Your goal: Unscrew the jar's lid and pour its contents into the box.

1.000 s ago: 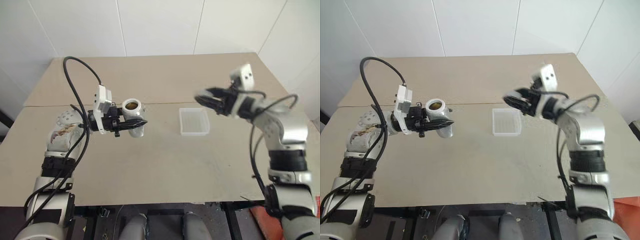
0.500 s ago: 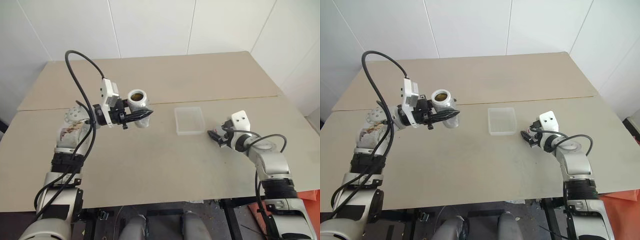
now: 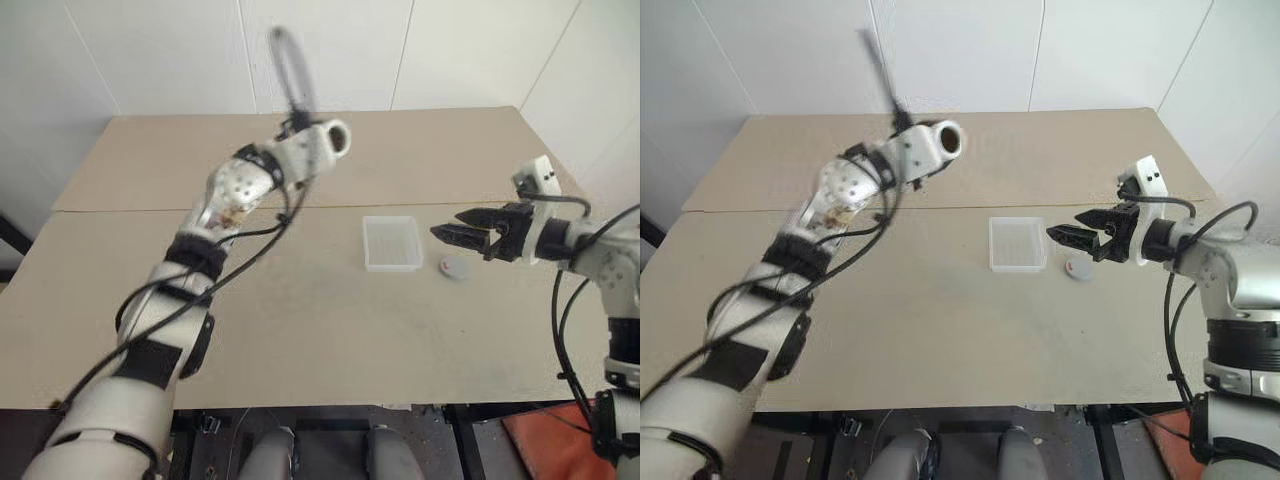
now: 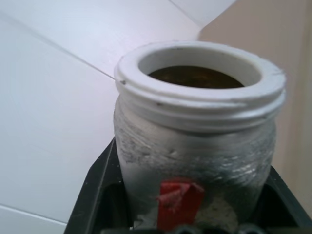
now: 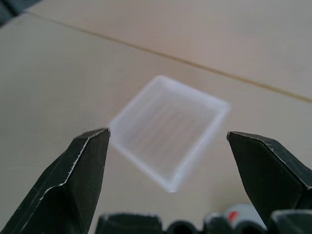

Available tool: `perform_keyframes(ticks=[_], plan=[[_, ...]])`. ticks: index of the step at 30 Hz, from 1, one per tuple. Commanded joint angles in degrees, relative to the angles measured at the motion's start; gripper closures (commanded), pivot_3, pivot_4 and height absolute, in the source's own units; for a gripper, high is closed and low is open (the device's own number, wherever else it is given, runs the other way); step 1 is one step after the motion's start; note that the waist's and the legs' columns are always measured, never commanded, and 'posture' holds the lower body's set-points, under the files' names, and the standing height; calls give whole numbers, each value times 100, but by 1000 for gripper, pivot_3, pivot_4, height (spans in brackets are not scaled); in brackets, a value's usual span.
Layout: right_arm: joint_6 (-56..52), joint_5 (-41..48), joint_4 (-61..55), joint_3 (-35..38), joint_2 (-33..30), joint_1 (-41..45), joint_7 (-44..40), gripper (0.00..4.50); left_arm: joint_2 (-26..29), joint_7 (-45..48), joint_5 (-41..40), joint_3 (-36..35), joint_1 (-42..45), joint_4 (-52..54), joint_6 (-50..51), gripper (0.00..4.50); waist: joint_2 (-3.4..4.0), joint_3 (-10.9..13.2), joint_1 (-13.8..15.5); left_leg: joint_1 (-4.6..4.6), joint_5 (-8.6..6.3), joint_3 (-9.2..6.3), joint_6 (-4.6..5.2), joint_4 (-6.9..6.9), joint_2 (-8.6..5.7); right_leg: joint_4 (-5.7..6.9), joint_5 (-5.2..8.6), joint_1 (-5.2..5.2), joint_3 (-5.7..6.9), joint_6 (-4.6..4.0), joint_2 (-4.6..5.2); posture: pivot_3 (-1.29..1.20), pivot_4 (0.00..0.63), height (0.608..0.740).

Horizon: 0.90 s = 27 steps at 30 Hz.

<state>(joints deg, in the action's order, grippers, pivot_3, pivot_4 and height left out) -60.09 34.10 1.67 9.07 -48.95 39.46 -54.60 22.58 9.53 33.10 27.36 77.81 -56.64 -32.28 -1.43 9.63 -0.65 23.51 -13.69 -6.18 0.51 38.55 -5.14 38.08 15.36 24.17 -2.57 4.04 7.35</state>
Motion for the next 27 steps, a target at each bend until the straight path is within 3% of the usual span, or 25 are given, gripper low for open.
perform_keyframes(ticks=[1, 5, 10, 17, 27], plan=[[-178, 175, -116, -150, -281, 144, -351, 24, -91, -2396, 2293, 1713, 943, -814, -371, 2565, 0, 0, 21, 9, -11, 2, 18, 13, -2, 1, -1, 0, -1, 3, 1, 0, 150, 740], [-128, 75, -133, -248, -472, 102, -345, 24, -568, -4074, 3969, 3333, 1628, -1494, 177, 2565, -1, 1, 41, 35, -21, 11, 36, 33, -17, 0, -15, 6, -5, 31, 11, 0, 150, 740], [-299, 345, -327, 182, -535, -149, -175, 24, -1232, -4423, 4668, 4094, 1582, -1923, 966, 2565, -4, 3, 68, 69, -19, 13, 33, 42, -16, 14, -16, 42, -3, 33, 12, 0, 150, 740], [-505, 665, -763, 783, -469, -590, 153, 24, -1536, -4192, 4645, 4073, 1445, -2117, 1453, 2565, -8, 5, 88, 94, -14, 23, 25, 46, -14, 53, -16, 87, -16, 32, 16, 0, 150, 740], [-473, 875, -885, 902, -393, -788, 447, 24, -1369, -4056, 4131, 3631, 1362, -2104, 1202, 2565, -8, 5, 99, 92, -14, 22, 25, 47, -14, 57, -16, 89, -24, 32, 16, 0, 150, 740]])
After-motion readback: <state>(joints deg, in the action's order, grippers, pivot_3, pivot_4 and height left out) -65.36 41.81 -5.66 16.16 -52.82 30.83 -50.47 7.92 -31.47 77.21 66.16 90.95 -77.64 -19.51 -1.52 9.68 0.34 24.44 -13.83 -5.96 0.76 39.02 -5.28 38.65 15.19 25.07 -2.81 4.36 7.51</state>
